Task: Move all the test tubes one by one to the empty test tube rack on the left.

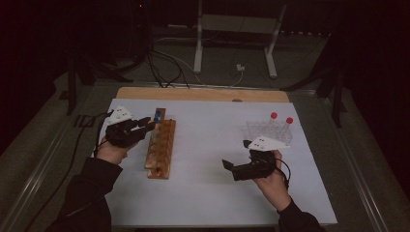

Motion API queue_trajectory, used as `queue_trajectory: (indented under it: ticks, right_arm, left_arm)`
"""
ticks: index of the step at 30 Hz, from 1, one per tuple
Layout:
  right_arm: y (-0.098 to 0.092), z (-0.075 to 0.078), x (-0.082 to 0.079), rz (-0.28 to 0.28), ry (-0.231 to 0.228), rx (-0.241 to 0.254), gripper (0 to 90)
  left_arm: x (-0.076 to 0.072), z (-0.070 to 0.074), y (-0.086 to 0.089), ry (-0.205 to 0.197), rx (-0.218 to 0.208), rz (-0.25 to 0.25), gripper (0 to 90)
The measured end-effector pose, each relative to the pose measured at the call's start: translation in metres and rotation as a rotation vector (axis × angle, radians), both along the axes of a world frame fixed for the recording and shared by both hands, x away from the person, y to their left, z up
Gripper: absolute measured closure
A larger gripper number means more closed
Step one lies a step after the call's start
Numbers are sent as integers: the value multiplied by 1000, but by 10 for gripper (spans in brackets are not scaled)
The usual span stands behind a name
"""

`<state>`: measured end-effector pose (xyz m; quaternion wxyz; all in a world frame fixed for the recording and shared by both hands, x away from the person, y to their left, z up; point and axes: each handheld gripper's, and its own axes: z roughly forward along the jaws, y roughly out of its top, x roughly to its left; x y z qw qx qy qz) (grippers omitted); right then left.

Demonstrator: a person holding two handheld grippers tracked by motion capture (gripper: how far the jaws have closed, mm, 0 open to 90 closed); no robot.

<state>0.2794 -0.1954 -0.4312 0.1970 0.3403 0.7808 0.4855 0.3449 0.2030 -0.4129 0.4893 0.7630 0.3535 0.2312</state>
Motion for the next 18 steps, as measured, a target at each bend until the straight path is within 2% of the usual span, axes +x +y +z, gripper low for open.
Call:
queue_trajectory:
  ticks: [5, 11, 18]
  right_arm:
    - [-2, -1, 1, -4, 5, 0, 0]
    - [-3, -2, 0, -3, 5, 1, 0]
    - [-3, -1, 0, 1, 5, 0, 0]
  left_arm:
    - [2, -16, 0, 31, 0, 5, 714]
    - [3, -31, -2, 54, 27, 11, 714]
    - [3, -35, -1, 62, 33, 12, 712]
